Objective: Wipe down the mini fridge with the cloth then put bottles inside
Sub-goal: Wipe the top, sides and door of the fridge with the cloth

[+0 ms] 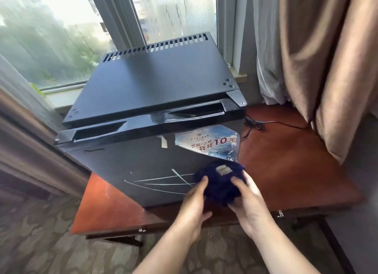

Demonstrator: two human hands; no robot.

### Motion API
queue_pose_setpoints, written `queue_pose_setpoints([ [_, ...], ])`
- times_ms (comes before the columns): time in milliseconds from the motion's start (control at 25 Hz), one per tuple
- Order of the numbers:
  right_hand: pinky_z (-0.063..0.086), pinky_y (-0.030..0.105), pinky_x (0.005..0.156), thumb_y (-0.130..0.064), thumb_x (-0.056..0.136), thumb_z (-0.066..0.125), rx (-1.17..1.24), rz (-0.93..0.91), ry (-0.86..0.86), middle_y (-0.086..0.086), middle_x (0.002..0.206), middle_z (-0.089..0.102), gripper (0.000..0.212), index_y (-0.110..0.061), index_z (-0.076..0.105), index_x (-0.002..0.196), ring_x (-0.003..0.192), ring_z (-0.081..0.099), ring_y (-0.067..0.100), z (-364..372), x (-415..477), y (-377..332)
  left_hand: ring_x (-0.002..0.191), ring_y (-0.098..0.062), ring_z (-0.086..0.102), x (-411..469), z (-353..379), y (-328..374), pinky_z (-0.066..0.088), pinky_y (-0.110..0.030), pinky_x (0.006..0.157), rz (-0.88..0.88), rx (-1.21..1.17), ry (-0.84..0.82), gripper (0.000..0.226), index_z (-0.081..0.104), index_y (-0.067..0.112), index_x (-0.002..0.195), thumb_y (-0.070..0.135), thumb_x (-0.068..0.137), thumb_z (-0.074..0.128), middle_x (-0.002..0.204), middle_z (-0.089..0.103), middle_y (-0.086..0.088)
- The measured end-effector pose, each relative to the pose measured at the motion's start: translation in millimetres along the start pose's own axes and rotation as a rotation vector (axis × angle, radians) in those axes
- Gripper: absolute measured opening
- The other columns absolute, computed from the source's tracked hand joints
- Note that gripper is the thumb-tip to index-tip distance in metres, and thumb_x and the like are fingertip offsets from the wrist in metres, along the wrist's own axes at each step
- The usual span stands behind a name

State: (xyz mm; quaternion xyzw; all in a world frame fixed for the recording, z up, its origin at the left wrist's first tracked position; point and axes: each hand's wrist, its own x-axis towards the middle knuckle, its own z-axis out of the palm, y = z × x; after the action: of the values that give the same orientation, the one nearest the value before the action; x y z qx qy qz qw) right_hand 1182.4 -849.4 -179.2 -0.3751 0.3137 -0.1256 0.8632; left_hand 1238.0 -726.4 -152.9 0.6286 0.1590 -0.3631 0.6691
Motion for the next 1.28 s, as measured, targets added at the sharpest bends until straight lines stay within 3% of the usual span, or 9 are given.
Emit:
queue_pose_setpoints([
  [160,0.055,0.053,0.103,0.008,0.085,0.070,-0.219,-0.089,0.133,0.007,0.113,0.078,0.048,-0.026,0.067,0.118,0.109,0.073,0.029,12.2,4.9,9.4,0.115,-0.018,0.063,4.0,0.6,-5.9,0.045,-0.059,0.103,-0.105,-0.145,0.039,0.033,0.068,0.028,0.119,0.048,0.095,0.059,0.114,0.074,0.009],
  [280,0.057,0.051,0.099,0.012,0.084,0.069,-0.159,-0.109,0.201,0.003,0.113,0.077,0.047,-0.025,0.067,0.113,0.111,0.072,0.029,3.5,12.8,10.4,0.098,-0.021,0.068,9.2,-2.6,-4.9,0.050,-0.057,0.100,-0.088,-0.173,0.067,0.026,0.069,0.022,0.116,0.035,0.094,0.065,0.090,0.080,0.006],
  [400,0.056,0.047,0.101,0.009,0.084,0.073,-0.032,-0.129,0.267,0.000,0.116,0.075,0.049,-0.021,0.062,0.122,0.116,0.071,0.026,-12.4,21.5,1.4,0.097,-0.023,0.070,12.4,5.1,-3.5,0.054,-0.049,0.093,-0.072,-0.160,0.048,0.019,0.070,0.021,0.111,0.027,0.093,0.068,0.101,0.075,0.000],
  [560,0.055,0.049,0.103,0.003,0.085,0.073,-0.048,-0.219,0.301,0.011,0.114,0.078,0.042,-0.011,0.071,0.124,0.116,0.071,0.031,-20.3,27.9,-17.6,0.108,-0.020,0.070,11.1,28.5,-6.7,0.053,-0.045,0.096,-0.050,-0.080,-0.072,0.012,0.075,0.026,0.104,0.027,0.093,0.068,0.101,0.080,0.009],
  [720,0.055,0.042,0.104,0.010,0.079,0.064,-0.348,-0.394,0.217,0.007,0.117,0.077,0.048,-0.014,0.073,0.120,0.113,0.072,0.023,-12.7,30.4,-43.6,0.110,-0.018,0.071,9.4,35.4,-9.9,0.050,-0.043,0.101,-0.039,-0.036,-0.127,0.014,0.074,0.027,0.106,0.026,0.097,0.064,0.110,0.079,0.009],
  [840,0.052,0.033,0.105,0.000,0.075,0.061,-0.603,-0.541,0.154,-0.002,0.122,0.073,0.054,-0.028,0.071,0.119,0.116,0.068,0.015,-10.8,23.0,-47.1,0.113,-0.019,0.070,9.0,28.7,-13.4,0.051,-0.042,0.101,-0.051,-0.060,-0.144,0.019,0.070,0.026,0.115,0.025,0.098,0.063,0.106,0.079,0.014],
  [1120,0.052,0.054,0.103,-0.005,0.082,0.067,-0.514,-0.314,0.216,0.005,0.114,0.077,0.038,-0.018,0.073,0.118,0.112,0.071,0.027,-30.1,32.0,3.2,0.107,-0.019,0.070,17.3,7.2,-31.0,0.054,-0.034,0.088,-0.085,-0.068,-0.044,0.018,0.069,0.022,0.113,0.026,0.095,0.066,0.087,0.080,0.016],
  [1200,0.058,0.051,0.097,-0.007,0.082,0.070,-0.383,-0.283,0.243,0.006,0.107,0.079,0.032,-0.019,0.075,0.111,0.103,0.074,0.023,-22.7,28.4,29.5,0.105,-0.019,0.069,25.4,-14.8,-31.1,0.056,-0.034,0.086,-0.056,-0.132,0.013,0.018,0.070,0.019,0.112,0.021,0.094,0.067,0.092,0.081,0.008],
  [1280,0.063,0.034,0.082,-0.001,0.083,0.075,-0.252,-0.239,0.249,0.009,0.103,0.081,0.029,-0.022,0.076,0.103,0.094,0.076,0.019,1.2,23.6,55.7,0.094,-0.016,0.071,32.2,-41.0,-26.8,0.056,-0.031,0.082,-0.030,-0.215,0.072,0.012,0.071,0.018,0.105,0.017,0.094,0.066,0.091,0.081,0.004],
])
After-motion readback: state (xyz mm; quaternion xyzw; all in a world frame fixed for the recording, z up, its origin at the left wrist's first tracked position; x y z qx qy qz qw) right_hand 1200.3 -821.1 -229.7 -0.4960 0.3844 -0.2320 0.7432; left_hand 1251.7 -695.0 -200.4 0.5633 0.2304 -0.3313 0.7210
